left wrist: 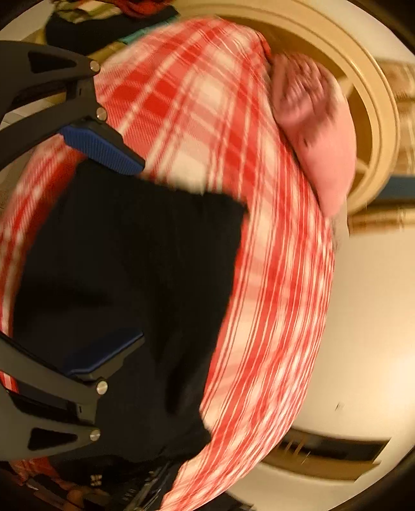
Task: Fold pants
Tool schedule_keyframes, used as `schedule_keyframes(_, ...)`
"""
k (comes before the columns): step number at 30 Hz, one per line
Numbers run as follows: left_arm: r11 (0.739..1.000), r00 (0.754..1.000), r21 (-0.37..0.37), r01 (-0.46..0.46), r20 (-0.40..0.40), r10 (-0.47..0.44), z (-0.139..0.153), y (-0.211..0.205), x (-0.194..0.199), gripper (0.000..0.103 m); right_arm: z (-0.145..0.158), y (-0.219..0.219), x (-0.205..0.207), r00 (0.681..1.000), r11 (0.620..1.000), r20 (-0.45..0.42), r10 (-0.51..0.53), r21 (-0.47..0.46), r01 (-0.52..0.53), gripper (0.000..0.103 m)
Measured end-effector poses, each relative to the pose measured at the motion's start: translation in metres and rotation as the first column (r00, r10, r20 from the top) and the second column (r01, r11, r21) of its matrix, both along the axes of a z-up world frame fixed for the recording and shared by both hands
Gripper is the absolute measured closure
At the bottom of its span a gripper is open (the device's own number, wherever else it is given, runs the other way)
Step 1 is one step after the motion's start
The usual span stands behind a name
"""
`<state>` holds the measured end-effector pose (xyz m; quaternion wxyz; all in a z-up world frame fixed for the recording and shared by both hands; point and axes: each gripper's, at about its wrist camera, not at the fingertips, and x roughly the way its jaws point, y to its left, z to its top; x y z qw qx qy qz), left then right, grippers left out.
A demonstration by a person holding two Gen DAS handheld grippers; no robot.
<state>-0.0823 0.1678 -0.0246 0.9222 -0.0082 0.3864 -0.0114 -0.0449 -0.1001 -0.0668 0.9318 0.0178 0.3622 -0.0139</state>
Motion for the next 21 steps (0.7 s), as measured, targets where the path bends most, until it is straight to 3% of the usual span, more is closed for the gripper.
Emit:
schedule_keyframes(2, 0.999, 0.999, -0.009, -0.047, -0.008, 0.047, -0.004, 0.014, 0.001, 0.004, 0.0, 0.005, 0.001, 1.0, 0.999, -0.018, 0.025, -0.026, -0.026, 0.029)
schedule_keyframes(6, 0.996, 0.996, -0.027, -0.086, -0.034, 0.085, -0.011, 0.021, 0.003, 0.004, 0.016, -0.014, -0.013, 0.999, 0.993, 0.041, -0.007, 0.115, 0.003, 0.029)
schedule_keyframes(8, 0.996, 0.995, -0.024, -0.091, -0.04, 0.09, -0.012, 0.022, 0.0, 0.004, 0.028, -0.012, -0.021, 0.996, 0.99, 0.088, 0.019, 0.136, -0.03, 0.031)
schedule_keyframes(9, 0.995, 0.995, -0.035, -0.095, -0.041, 0.094, -0.013, 0.024, -0.002, 0.004, 0.036, -0.003, -0.023, 0.992, 0.99, 0.11, 0.066, 0.118, -0.079, 0.04)
schedule_keyframes(10, 0.993, 0.994, -0.057, -0.099, -0.041, 0.097, -0.014, 0.025, -0.005, 0.004, 0.039, 0.005, -0.022, 0.988, 0.987, 0.107, 0.109, 0.103, -0.12, 0.062)
schedule_keyframes(12, 0.989, 0.994, -0.107, -0.101, -0.044, 0.097, -0.016, 0.031, -0.005, 0.004, 0.041, 0.025, -0.016, 0.978, 0.974, 0.067, 0.199, 0.093, -0.205, 0.082)
schedule_keyframes(16, 0.978, 0.992, -0.176, -0.112, -0.072, 0.101, -0.022, 0.034, -0.002, 0.004, 0.03, 0.061, -0.003, 0.949, 0.943, 0.037, 0.312, 0.11, -0.314, 0.084)
schedule_keyframes(21, 0.982, 0.985, -0.138, -0.132, -0.127, 0.114, -0.029, 0.027, 0.008, 0.004, 0.004, 0.098, 0.047, 0.924, 0.916, -0.073, 0.374, 0.185, -0.356, 0.084)
